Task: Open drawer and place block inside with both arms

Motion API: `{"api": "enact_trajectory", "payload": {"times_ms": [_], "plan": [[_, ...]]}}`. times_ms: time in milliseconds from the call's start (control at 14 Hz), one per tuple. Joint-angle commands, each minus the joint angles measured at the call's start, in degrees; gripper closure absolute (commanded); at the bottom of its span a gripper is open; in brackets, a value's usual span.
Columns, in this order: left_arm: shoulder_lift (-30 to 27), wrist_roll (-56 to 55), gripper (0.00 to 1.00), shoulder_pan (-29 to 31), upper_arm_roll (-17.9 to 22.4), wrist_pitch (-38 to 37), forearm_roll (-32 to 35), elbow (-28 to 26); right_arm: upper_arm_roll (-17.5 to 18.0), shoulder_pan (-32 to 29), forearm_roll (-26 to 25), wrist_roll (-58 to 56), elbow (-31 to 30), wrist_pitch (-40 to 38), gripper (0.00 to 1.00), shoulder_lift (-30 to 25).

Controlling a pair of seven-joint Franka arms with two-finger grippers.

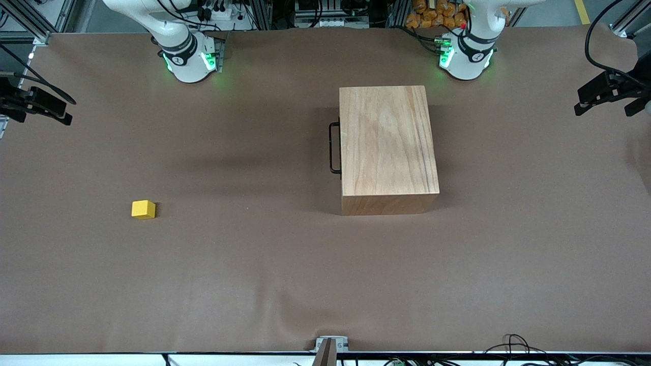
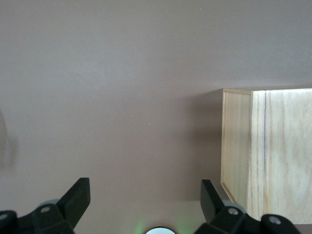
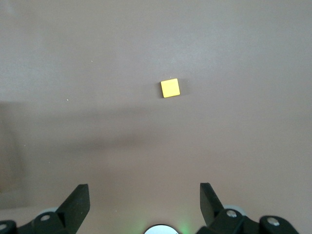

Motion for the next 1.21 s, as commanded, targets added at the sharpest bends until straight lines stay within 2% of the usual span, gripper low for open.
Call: {"api": "enact_trajectory", "payload": {"times_ms": [0, 500, 929, 1143], "plan": [[0.5, 0.8, 0.00, 0.4, -0.2, -0.5, -0.9, 1.2, 0.1, -0.5, 1.1, -0.1, -0.2, -0.7, 0.00, -0.7], [1.3, -1.0, 0.00, -0.8, -0.7, -1.3, -3.1, 1.0, 0.1, -0.5, 1.1, -0.1, -0.7, -0.7, 0.00, -0.6], [4.8, -14.5, 0.00, -4.6, -9.4, -1.2, -2.5, 1.2, 0.1, -1.2, 0.8, -0.1, -2.1, -0.7, 0.00, -0.7], [7.6, -20.4, 0.00, -8.0, -10.8, -1.1, -2.6, 2.4, 0.1, -1.1, 0.7, -0.1, -5.1, 0.0, 0.00, -2.3]]}}
